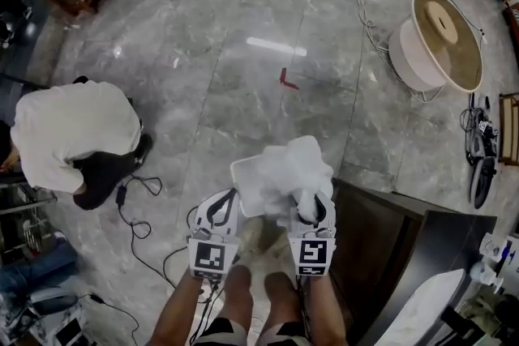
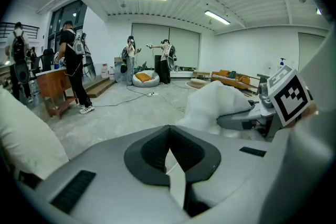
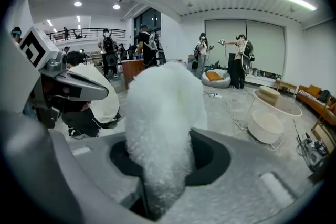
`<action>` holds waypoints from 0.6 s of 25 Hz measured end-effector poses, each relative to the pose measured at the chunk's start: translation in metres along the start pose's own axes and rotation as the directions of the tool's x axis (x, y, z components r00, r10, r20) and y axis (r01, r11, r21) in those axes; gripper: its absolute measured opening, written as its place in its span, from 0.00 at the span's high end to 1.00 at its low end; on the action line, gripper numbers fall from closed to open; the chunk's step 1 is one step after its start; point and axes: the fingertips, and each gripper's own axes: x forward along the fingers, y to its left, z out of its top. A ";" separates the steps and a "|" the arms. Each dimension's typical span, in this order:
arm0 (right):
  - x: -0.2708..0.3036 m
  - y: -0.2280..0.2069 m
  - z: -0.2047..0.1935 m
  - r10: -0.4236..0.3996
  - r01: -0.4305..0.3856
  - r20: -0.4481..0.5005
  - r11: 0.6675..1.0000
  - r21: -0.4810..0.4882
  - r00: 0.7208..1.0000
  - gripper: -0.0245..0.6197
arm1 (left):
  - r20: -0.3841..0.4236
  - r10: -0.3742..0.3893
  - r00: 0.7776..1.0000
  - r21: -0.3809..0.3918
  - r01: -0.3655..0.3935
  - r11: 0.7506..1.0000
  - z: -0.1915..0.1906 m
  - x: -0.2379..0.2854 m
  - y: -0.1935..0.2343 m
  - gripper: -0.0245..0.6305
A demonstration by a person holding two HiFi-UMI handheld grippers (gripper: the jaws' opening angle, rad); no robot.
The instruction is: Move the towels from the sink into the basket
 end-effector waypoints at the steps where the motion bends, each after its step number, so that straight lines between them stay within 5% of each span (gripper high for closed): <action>1: 0.008 0.001 -0.014 0.003 -0.003 -0.008 1.000 0.001 1.000 0.72 | -0.008 -0.002 1.000 -0.003 0.002 1.000 -0.015 0.007 -0.001 0.95; 7: 0.058 0.008 -0.100 0.024 -0.025 -0.054 1.000 -0.005 0.998 0.71 | -0.074 0.010 0.997 -0.121 -0.019 0.993 -0.089 0.046 -0.003 0.95; 12: 0.095 0.019 -0.168 0.045 -0.045 -0.090 0.999 0.007 0.995 0.71 | -0.080 -0.022 0.997 -0.042 0.019 0.999 -0.159 0.074 -0.004 0.95; 15: 0.113 0.022 -0.206 0.058 -0.056 -0.107 0.998 0.014 0.993 0.71 | -0.127 0.010 0.992 -0.130 -0.027 0.991 -0.194 0.087 -0.005 0.95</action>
